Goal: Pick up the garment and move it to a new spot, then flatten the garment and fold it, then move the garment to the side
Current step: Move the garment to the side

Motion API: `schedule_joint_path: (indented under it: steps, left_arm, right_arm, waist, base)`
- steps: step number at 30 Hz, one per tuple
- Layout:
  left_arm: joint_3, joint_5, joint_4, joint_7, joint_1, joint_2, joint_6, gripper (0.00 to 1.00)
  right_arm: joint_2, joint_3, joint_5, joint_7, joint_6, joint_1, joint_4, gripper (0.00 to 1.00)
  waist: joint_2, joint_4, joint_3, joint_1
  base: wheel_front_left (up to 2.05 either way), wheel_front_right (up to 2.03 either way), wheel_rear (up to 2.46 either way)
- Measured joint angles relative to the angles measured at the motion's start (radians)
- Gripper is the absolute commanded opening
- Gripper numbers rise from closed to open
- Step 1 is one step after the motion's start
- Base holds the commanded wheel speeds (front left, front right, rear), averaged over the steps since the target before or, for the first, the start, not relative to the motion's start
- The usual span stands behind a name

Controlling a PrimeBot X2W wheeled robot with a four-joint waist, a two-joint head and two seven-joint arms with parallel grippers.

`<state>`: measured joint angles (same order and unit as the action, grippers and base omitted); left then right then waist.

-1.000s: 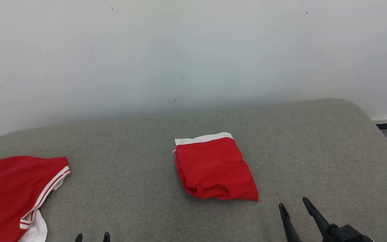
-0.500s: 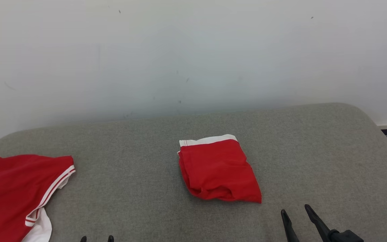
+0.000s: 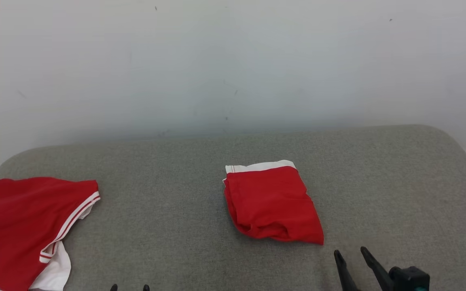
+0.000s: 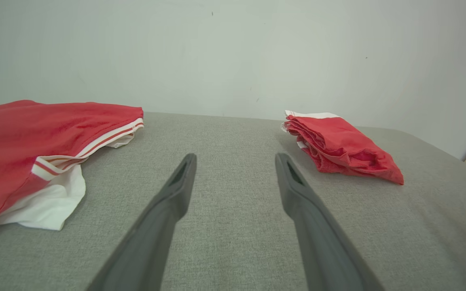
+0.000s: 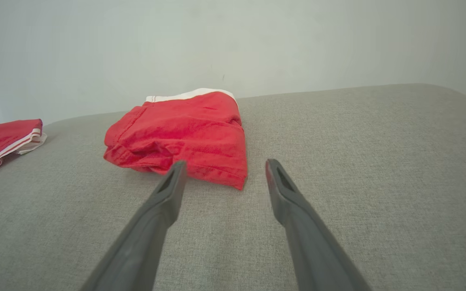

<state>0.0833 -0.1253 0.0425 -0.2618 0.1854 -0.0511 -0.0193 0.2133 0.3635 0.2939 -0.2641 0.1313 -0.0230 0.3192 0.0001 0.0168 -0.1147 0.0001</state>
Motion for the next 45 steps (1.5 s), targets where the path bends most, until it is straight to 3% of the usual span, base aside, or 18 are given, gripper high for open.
schedule_joint_path:
  steps: [8,15,23,34,36,37,38,45]
  left_arm:
    - [0.025,-0.001,0.015,0.000,-0.017,0.000,0.003,1.00]
    - [0.044,-0.003,0.018,0.000,-0.050,0.000,0.024,1.00]
    - [0.067,-0.022,0.021,0.000,-0.111,0.000,0.033,1.00]
    - [0.089,-0.027,0.006,0.000,-0.183,0.000,0.044,1.00]
    - [0.092,-0.028,0.005,0.000,-0.192,0.000,0.044,1.00]
    - [0.094,-0.029,0.004,0.000,-0.192,0.000,0.044,1.00]
    - [0.095,-0.030,0.003,0.000,-0.192,0.000,0.044,1.00]
    - [0.091,-0.031,-0.001,0.000,-0.206,0.000,0.043,1.00]
  right_arm:
    - [0.011,0.018,0.215,0.000,0.000,-0.179,0.200,1.00]
    - [0.058,0.074,0.438,0.020,0.000,-0.350,0.346,1.00]
    - [0.139,0.144,0.716,0.187,0.000,-0.488,0.382,1.00]
    - [0.205,0.249,0.873,0.304,-0.001,-0.587,0.417,1.00]
    - [0.213,0.262,0.889,0.293,0.000,-0.594,0.412,0.42]
    - [0.216,0.267,0.898,0.287,0.000,-0.600,0.410,0.29]
    - [0.219,0.274,0.904,0.282,0.000,-0.604,0.407,0.00]
    - [0.239,0.337,0.931,0.249,0.000,-0.617,0.390,0.00]
  waist:
    - [0.0000,0.048,0.026,0.0000]
    - [0.0000,0.102,0.078,0.0000]
    - [0.0000,0.154,0.173,0.0001]
    - [0.0001,0.205,0.293,0.0002]
    - [0.0000,0.209,0.304,0.0001]
    - [0.0000,0.211,0.308,0.0001]
    - [0.0001,0.212,0.312,0.0002]
    - [0.0001,0.194,0.318,0.0000]
  base:
    - [0.00,0.00,0.00]
    - [0.00,0.00,0.00]
    - [0.00,0.00,0.00]
    - [0.00,0.00,0.00]
    - [0.00,0.00,0.00]
    - [0.00,0.00,0.00]
    - [0.00,0.00,0.00]
    - [0.00,0.00,0.00]
